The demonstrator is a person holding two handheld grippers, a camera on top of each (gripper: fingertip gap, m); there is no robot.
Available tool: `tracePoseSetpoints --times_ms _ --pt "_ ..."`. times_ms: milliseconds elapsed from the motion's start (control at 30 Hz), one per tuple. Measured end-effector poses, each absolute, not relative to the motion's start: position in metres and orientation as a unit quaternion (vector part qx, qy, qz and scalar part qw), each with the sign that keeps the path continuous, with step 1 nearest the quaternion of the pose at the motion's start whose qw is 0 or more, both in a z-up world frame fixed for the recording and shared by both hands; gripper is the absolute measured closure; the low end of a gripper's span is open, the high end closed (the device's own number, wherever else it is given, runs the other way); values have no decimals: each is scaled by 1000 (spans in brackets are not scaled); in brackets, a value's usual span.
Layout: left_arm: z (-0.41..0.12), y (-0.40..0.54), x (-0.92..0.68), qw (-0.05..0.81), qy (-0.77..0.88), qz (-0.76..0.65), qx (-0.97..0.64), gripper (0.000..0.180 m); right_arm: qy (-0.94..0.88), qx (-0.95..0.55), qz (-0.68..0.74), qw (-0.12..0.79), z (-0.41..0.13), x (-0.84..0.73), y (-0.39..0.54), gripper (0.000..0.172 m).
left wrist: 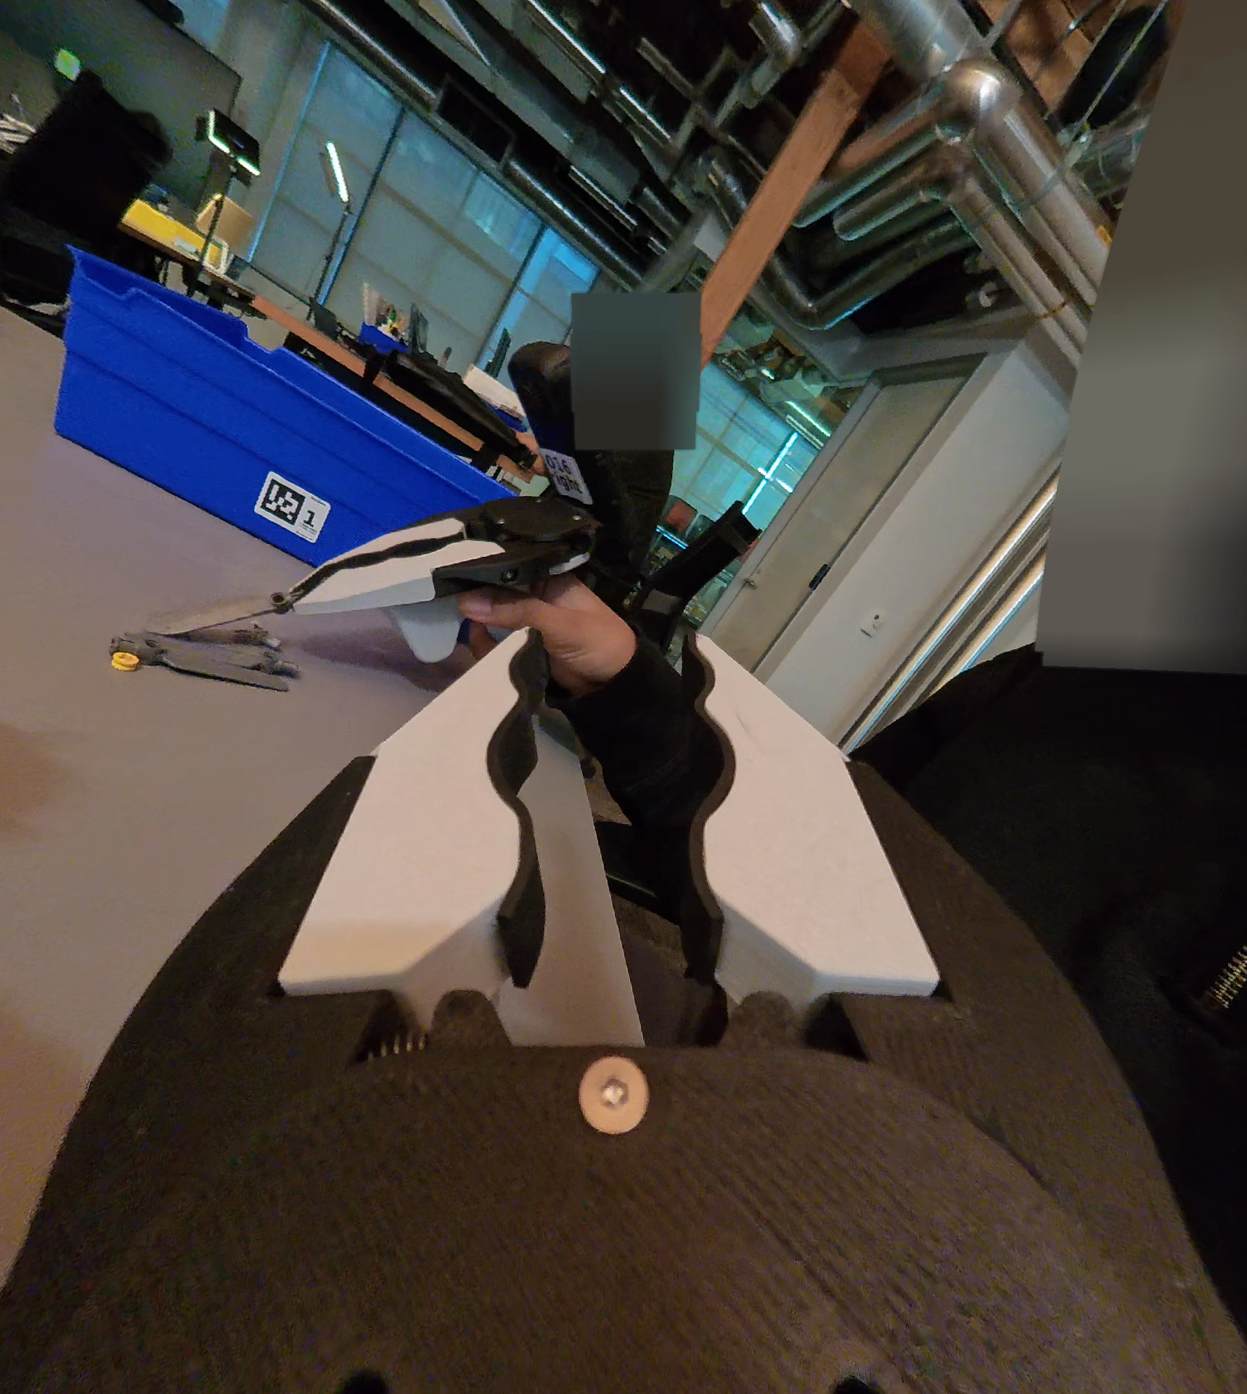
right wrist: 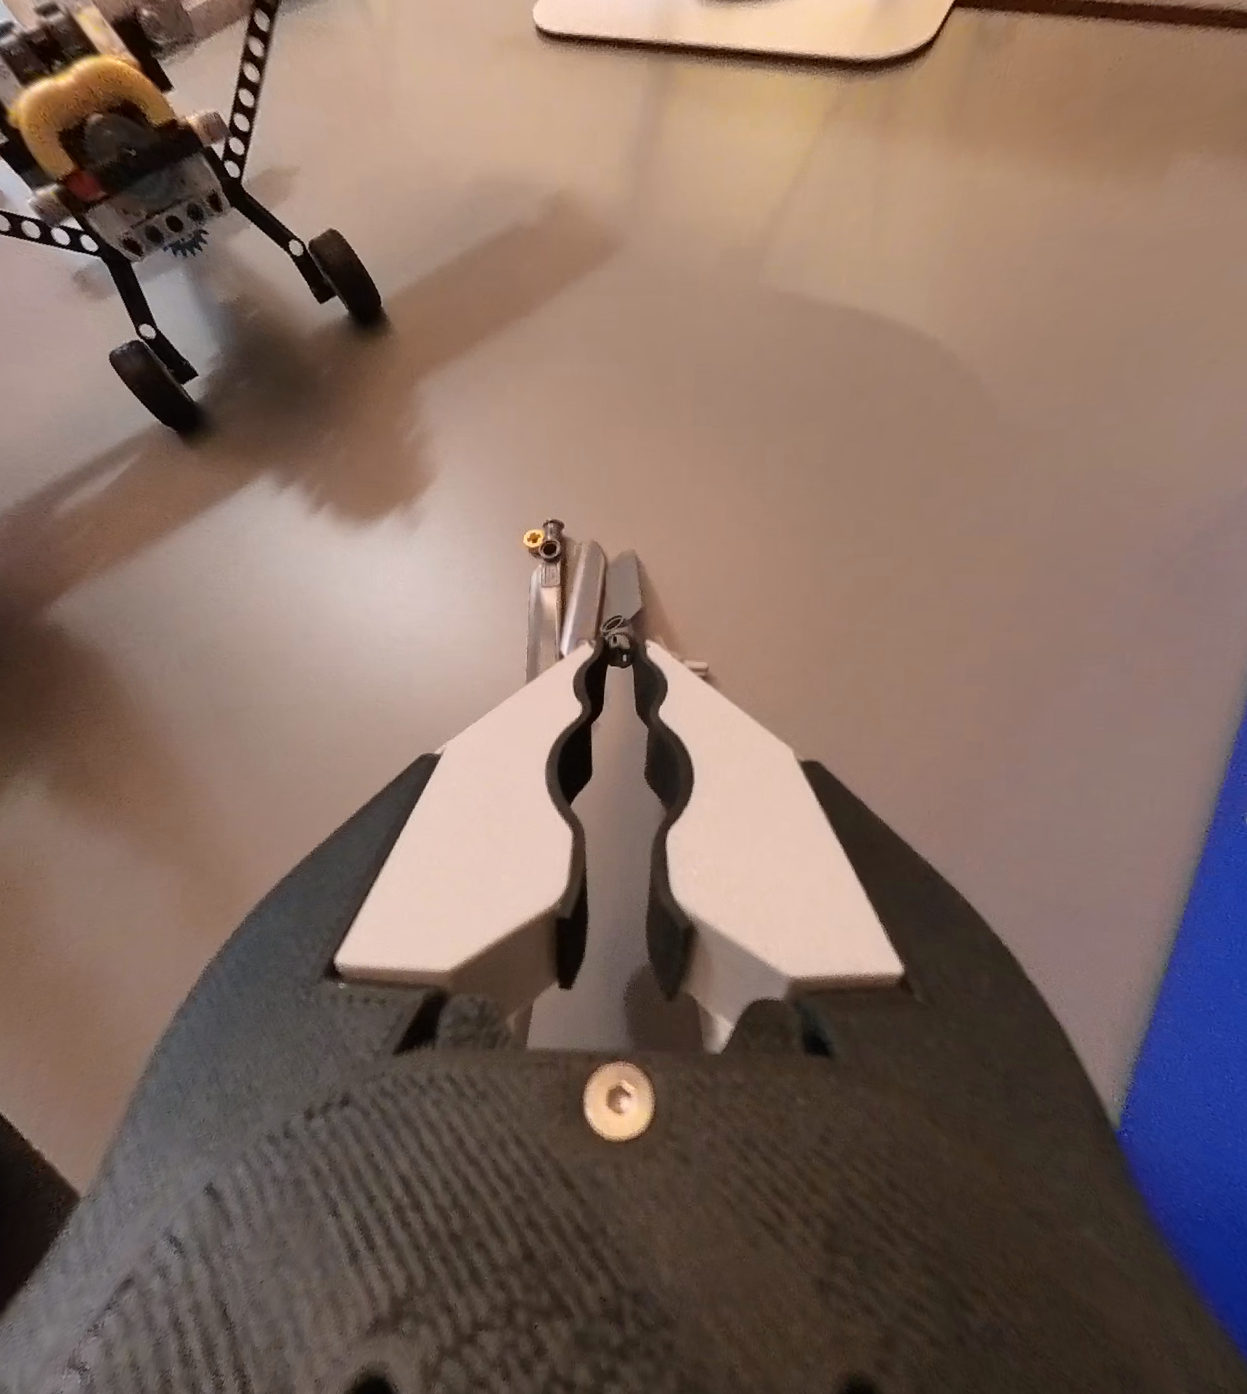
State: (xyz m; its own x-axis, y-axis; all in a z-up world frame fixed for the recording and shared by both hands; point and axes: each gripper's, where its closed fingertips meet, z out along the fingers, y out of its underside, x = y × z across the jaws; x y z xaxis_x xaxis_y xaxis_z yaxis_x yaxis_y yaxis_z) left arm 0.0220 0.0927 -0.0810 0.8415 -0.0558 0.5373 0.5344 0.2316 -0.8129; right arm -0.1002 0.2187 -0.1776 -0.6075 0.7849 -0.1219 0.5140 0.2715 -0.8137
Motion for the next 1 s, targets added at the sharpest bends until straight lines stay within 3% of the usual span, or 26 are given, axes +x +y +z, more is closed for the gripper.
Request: tracePoseSetpoints --times_ms 333,733,1000 --pt "-83 98 28 749 -192 -195 -603 148 -806 -417 399 130 -192 -93 214 164" --pt "-82 102 36 747 -165 -184 -617 149 -780 -372 482 143 -151 -89 200 154" --pt "-75 102 47 758 -126 -165 -618 149 -811 -325 449 186 -154 -87 188 150"
